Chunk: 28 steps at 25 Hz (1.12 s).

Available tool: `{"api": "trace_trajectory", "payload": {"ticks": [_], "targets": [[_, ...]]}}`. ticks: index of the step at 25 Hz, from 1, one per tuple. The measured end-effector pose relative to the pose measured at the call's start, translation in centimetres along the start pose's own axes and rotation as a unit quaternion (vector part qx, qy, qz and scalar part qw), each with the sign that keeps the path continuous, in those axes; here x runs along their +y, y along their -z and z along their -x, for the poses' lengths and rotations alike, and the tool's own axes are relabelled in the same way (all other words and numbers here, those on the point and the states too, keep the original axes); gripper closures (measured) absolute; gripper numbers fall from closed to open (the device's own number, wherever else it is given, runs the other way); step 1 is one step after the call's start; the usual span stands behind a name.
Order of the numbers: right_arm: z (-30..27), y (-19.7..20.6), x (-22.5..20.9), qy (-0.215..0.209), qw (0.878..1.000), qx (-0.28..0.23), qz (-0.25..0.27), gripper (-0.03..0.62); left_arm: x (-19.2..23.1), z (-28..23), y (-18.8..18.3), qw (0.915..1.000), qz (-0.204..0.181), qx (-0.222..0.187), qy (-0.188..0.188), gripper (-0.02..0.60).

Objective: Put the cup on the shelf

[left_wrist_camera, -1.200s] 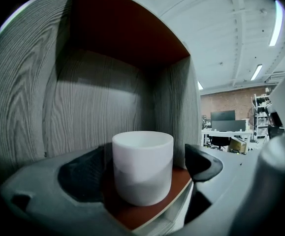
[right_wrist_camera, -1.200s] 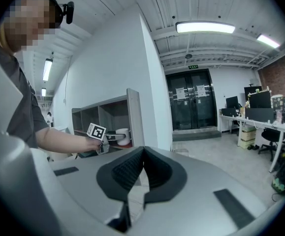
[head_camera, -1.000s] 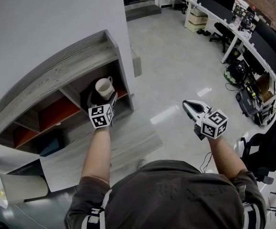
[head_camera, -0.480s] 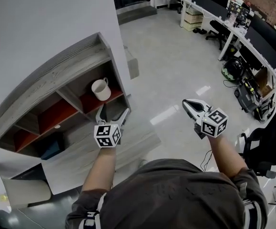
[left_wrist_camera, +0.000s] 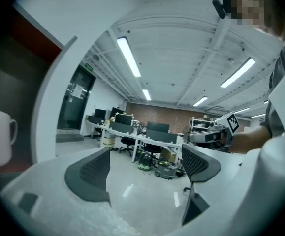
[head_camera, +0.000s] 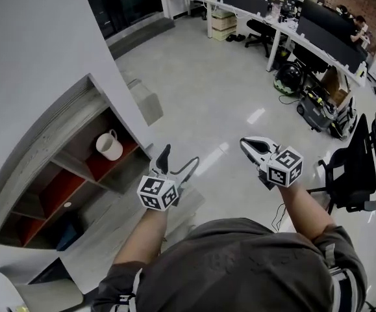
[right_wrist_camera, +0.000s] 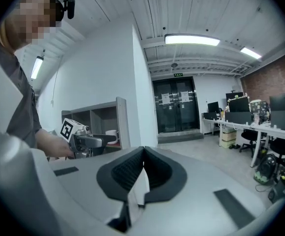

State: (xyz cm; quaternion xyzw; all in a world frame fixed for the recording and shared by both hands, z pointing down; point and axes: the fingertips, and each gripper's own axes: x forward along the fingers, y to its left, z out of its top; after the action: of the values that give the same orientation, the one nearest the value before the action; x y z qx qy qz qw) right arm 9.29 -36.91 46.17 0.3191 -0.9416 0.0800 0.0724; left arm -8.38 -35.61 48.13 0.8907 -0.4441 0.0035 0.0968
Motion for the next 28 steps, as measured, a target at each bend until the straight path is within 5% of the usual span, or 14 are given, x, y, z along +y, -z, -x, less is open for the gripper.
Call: {"api": "trace_trajectory", "payload": {"ticks": [6, 8, 10, 13, 28], "targets": [[4.3, 0.3, -2.5, 0.048, 0.999, -0.007, -0.014, 0.602, -5.1, -4.7, -0.5, 0.9962, -0.005, 0.009, 0.086, 0.124], [5.7, 0.6, -3.3, 0.061, 0.998, -0.01, -0.018, 0.602, -6.4, -5.8, -0.5, 0.9951, -0.007, 0.007, 0.098, 0.169], [7.1, 1.1, -4.0, 0.071, 0.997, -0.012, -0.021, 0.602, -7.5, -6.8, -0.3, 0.9953, -0.014, -0.001, 0.096, 0.438], [8.7, 1.7, -4.7, 0.083, 0.996, -0.015, -0.024, 0.602, -8.9, -8.0, 0.1, 0.9944, -0.015, -0.002, 0.104, 0.572], [11.0, 2.0, -6.5, 0.101, 0.994, -0.023, -0.026, 0.602, -10.4, -9.4, 0.5, 0.9928, 0.006, 0.006, 0.12, 0.577]]}}
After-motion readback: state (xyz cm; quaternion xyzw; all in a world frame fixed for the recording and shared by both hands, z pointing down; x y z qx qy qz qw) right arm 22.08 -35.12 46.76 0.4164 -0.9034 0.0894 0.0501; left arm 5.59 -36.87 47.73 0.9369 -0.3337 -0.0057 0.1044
